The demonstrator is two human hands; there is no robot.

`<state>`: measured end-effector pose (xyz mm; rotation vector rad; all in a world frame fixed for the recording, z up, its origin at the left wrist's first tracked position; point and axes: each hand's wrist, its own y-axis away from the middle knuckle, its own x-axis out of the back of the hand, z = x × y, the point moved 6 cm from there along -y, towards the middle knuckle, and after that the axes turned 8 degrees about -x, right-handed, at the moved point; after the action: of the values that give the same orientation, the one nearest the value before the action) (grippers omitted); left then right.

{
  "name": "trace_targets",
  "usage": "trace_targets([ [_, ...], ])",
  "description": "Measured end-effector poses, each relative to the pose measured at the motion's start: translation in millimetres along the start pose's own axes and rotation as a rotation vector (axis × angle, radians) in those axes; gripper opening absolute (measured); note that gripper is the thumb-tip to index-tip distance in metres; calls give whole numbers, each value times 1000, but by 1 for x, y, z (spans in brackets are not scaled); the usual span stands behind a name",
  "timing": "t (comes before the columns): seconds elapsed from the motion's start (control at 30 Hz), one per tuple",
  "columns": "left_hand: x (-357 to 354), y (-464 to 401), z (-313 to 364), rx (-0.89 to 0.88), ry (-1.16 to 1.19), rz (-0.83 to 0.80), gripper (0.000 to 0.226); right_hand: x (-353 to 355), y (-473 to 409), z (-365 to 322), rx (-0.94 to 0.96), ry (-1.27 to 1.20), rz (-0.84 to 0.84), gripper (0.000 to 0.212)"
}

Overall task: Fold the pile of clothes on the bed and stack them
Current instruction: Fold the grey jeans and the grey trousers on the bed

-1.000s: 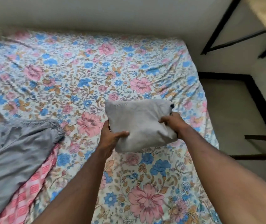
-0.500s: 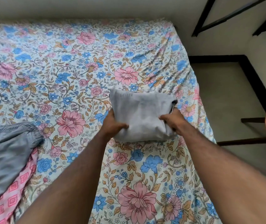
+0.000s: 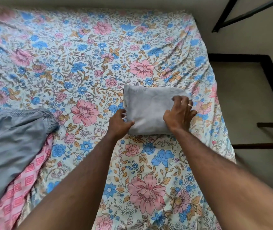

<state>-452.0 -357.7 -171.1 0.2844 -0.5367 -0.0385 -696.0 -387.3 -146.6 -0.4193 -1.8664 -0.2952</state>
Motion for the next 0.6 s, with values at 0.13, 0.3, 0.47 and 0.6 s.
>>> trace_targets([
  [0.13,35,28,-18,23,31,23,41,-15,35,-51,101,-91,-133,31],
  [0.3,89,78,-48,50,65,92,23,-32,102,-112,197,-133,-263,16],
  [0.47,159,133,-105,96,84,214,14,-54,182,-177,303,-148,-382,2],
  [0.6,216,178,-159,165,108,289,20,-73,246,-225,332,-126,-487,4],
])
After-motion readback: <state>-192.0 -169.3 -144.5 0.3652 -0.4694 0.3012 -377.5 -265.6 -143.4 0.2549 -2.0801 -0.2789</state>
